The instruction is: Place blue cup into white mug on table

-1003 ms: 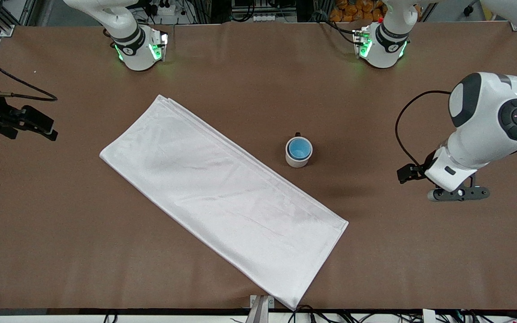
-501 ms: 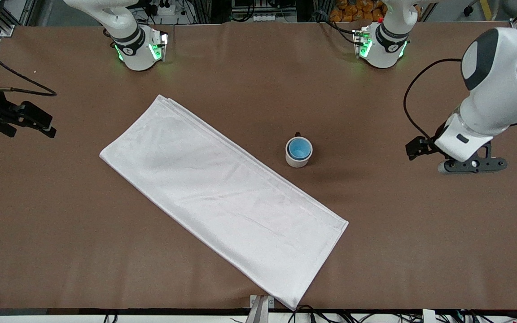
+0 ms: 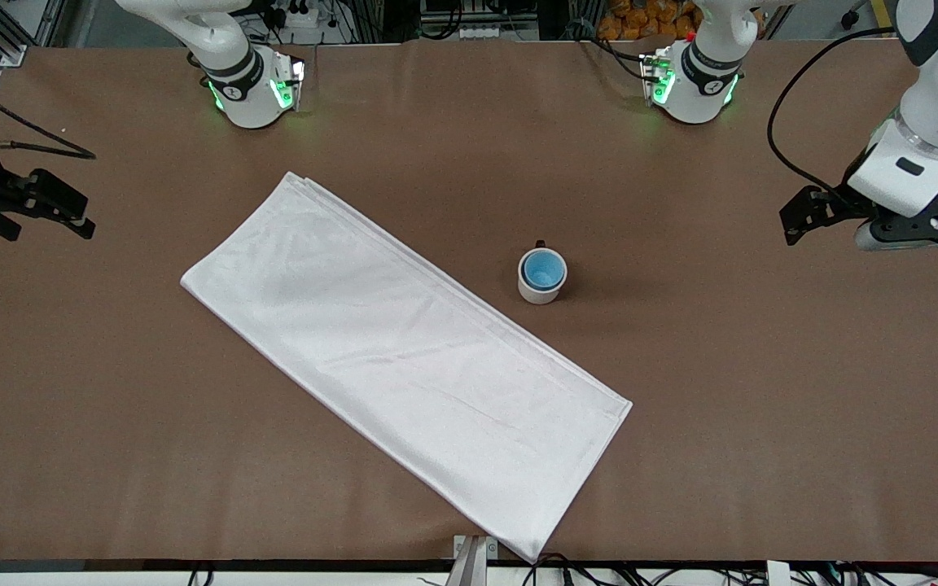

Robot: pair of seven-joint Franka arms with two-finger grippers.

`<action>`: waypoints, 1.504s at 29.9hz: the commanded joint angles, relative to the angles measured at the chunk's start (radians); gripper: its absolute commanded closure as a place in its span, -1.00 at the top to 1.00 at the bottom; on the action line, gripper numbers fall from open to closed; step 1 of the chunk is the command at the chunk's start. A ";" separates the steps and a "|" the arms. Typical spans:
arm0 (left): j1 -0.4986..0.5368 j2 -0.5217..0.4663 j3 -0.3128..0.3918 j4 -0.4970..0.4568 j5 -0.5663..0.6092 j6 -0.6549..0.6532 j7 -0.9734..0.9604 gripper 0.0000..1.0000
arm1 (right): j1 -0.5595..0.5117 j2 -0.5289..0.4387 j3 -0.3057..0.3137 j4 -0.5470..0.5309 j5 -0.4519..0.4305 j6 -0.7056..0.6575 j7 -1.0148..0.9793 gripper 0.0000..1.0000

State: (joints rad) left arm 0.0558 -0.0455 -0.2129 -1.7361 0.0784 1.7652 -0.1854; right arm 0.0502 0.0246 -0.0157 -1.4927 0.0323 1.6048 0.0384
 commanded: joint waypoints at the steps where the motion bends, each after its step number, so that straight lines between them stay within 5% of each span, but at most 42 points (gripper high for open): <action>1: 0.001 -0.002 0.023 0.055 0.008 -0.111 0.064 1.00 | -0.024 -0.043 0.017 -0.041 -0.008 -0.005 -0.037 1.00; 8: -0.001 -0.005 0.047 0.087 -0.025 -0.216 0.142 1.00 | -0.029 -0.046 0.016 -0.043 -0.011 -0.019 -0.084 1.00; 45: -0.004 -0.002 0.049 0.102 -0.083 -0.251 0.130 1.00 | -0.049 -0.048 0.017 -0.066 -0.020 -0.037 -0.091 1.00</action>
State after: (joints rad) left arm 0.0523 -0.0466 -0.1681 -1.6494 0.0115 1.5344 -0.0684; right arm 0.0201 0.0033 -0.0157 -1.5307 0.0213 1.5713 -0.0374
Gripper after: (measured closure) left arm 0.000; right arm 0.000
